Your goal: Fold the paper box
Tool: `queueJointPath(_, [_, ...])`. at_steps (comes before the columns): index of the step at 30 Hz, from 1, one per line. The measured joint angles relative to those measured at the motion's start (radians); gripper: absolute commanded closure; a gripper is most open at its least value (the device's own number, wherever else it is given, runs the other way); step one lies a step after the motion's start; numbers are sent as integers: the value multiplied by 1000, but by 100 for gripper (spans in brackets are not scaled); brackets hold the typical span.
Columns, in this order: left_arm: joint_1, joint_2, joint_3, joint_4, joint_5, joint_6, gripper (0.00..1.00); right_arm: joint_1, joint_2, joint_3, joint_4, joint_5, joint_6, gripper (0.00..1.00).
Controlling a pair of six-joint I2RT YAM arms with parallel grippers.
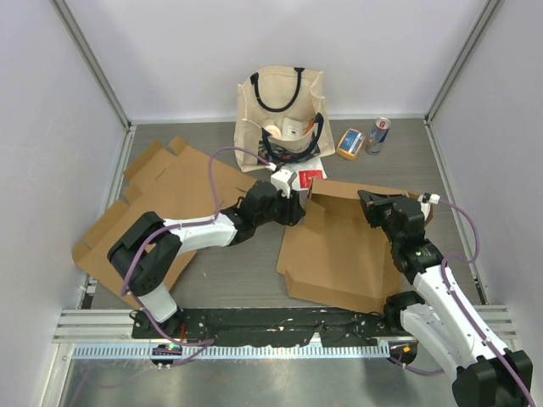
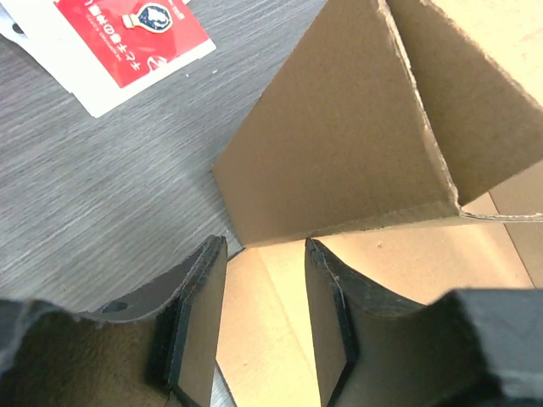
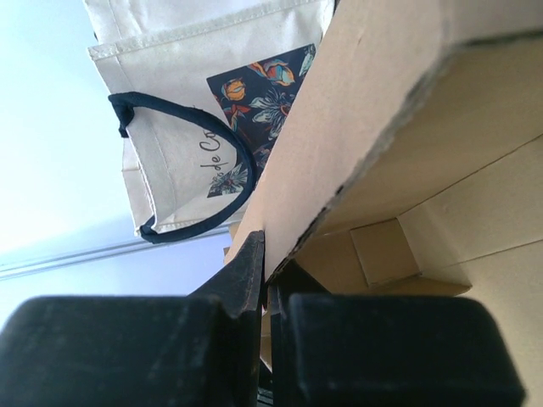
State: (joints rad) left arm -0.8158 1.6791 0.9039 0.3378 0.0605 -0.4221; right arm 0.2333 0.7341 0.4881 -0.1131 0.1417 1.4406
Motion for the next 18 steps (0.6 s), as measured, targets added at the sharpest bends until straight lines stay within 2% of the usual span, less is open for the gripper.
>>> queueJointPath(12, [-23, 22, -11, 122, -24, 61, 54, 5, -14, -23, 29, 49, -108, 99])
queueJointPath(18, [-45, 22, -22, 169, -65, 63, 54, 47, -1, -61, 119, 100, -188, 98])
